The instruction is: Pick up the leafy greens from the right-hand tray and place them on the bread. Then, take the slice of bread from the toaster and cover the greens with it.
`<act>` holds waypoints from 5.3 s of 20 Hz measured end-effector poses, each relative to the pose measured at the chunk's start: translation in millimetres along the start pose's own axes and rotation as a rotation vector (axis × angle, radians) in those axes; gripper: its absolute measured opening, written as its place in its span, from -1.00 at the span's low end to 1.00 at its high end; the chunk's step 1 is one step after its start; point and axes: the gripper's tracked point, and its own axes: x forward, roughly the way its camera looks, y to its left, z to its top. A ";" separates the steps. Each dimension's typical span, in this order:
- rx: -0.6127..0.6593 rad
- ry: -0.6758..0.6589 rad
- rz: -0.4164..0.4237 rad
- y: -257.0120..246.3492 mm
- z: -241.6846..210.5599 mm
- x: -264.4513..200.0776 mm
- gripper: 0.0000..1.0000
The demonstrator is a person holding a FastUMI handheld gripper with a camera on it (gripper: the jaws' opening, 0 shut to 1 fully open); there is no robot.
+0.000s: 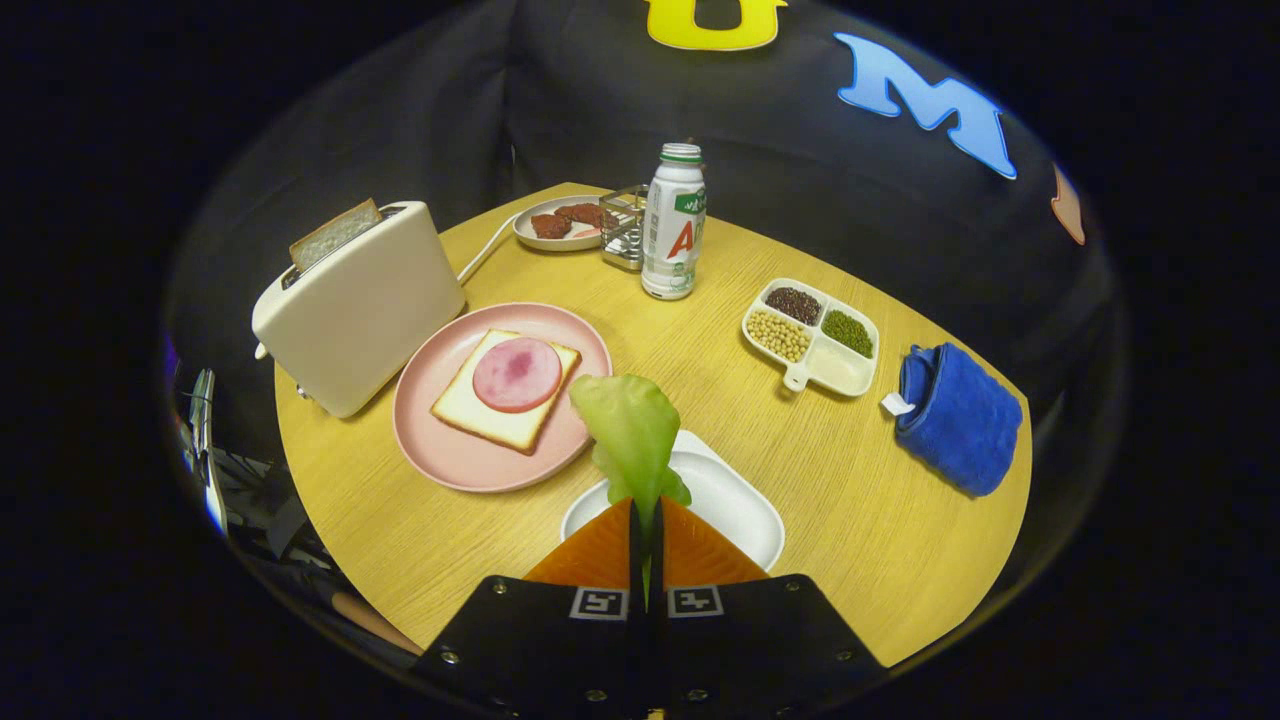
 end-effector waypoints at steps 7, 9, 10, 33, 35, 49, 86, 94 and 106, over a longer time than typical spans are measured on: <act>-0.043 -0.028 0.058 37.5 37.1 -3.1 -0.99; -0.069 -0.026 0.062 47.2 47.5 4.2 -0.99; -0.081 -0.024 0.062 52.6 52.1 9.8 -0.99; -0.141 0.043 0.115 98.7 86.3 86.7 -0.23; -0.142 0.038 0.111 101.0 87.0 84.1 -0.23; -0.080 -0.349 0.030 179.7 113.6 -2.3 -0.23; 0.021 -0.707 -0.263 343.1 196.7 34.6 -0.24; 0.046 -0.697 -0.247 338.1 201.9 35.8 -0.82; 0.061 -0.799 -0.158 329.5 223.2 -6.9 -0.93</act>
